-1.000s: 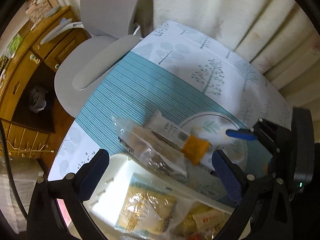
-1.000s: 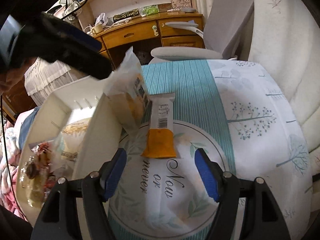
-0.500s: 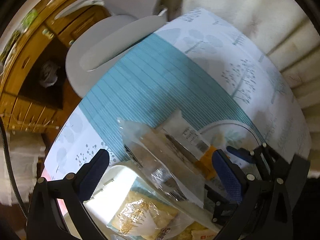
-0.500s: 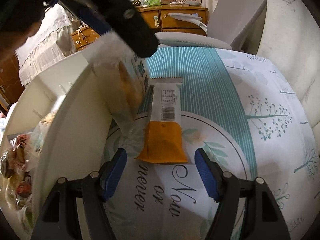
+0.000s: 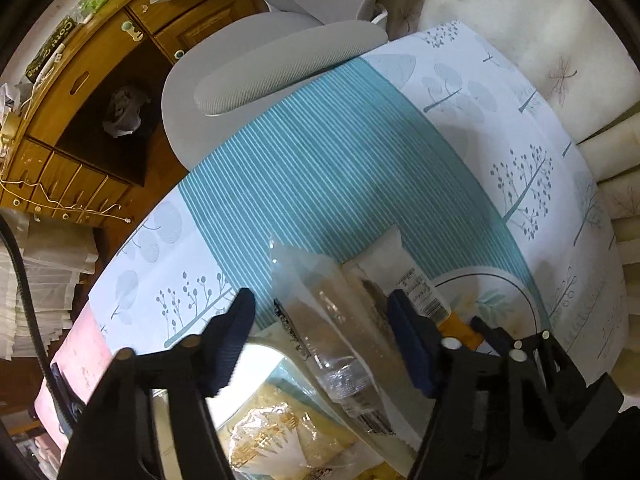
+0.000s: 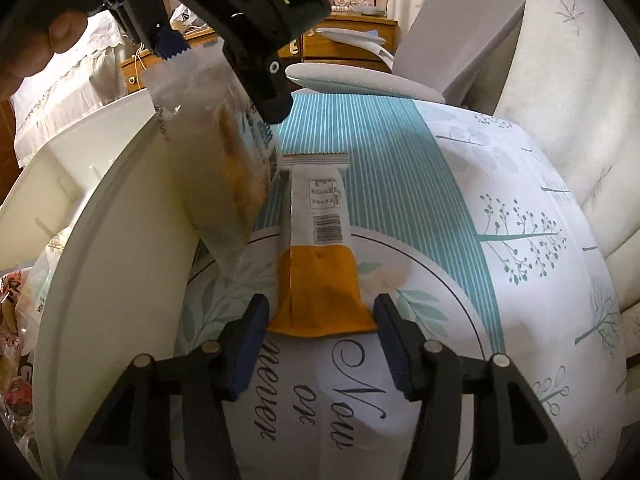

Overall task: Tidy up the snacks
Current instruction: 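Grasp the orange-and-white bar with the right gripper while the left grasps the clear bread bag, then carry the bar and bread bag into the white tray and release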

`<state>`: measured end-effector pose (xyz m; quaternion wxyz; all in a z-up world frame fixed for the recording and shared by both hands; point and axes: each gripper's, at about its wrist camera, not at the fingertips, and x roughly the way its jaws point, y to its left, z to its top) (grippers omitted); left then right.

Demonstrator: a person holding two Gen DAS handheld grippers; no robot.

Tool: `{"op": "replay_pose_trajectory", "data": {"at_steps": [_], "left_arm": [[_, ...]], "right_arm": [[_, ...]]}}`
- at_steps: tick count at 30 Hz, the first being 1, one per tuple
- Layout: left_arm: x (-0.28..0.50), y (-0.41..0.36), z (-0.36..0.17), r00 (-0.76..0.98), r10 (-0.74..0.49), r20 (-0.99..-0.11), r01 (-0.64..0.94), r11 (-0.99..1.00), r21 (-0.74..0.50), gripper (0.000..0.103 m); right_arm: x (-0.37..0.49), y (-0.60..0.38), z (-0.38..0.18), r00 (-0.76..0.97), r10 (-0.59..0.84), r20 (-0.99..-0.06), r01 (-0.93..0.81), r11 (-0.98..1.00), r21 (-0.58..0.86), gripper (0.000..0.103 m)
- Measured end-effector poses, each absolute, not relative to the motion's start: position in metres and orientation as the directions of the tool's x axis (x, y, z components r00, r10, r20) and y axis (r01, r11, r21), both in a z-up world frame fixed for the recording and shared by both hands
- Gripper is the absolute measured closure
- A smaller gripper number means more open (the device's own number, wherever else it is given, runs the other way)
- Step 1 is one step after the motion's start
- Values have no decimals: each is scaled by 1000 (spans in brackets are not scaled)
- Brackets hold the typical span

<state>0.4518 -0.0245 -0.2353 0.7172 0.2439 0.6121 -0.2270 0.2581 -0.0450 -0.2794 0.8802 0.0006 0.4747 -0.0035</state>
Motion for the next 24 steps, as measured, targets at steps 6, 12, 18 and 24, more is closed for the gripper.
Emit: {"op": "replay_pose_trajectory", "data": {"at_steps": [6, 12, 18, 24], "left_arm": [[448, -28, -234, 143, -39, -989, 602, 796, 56, 59], [447, -25, -231, 114, -71, -991, 565, 825, 6, 65], [432, -23, -219, 94, -109, -990, 562, 826, -38, 66], [416, -14, -191, 119, -141, -983, 555, 830, -52, 66]], "right_arm": [[257, -50, -276, 516, 20, -856, 12, 999, 31, 49], [253, -56, -267, 507, 35, -861, 23, 998, 53, 49], [247, -54, -249, 529, 33, -848, 10, 999, 46, 49], [238, -49, -226, 561, 17, -828, 9, 1000, 27, 49]]}}
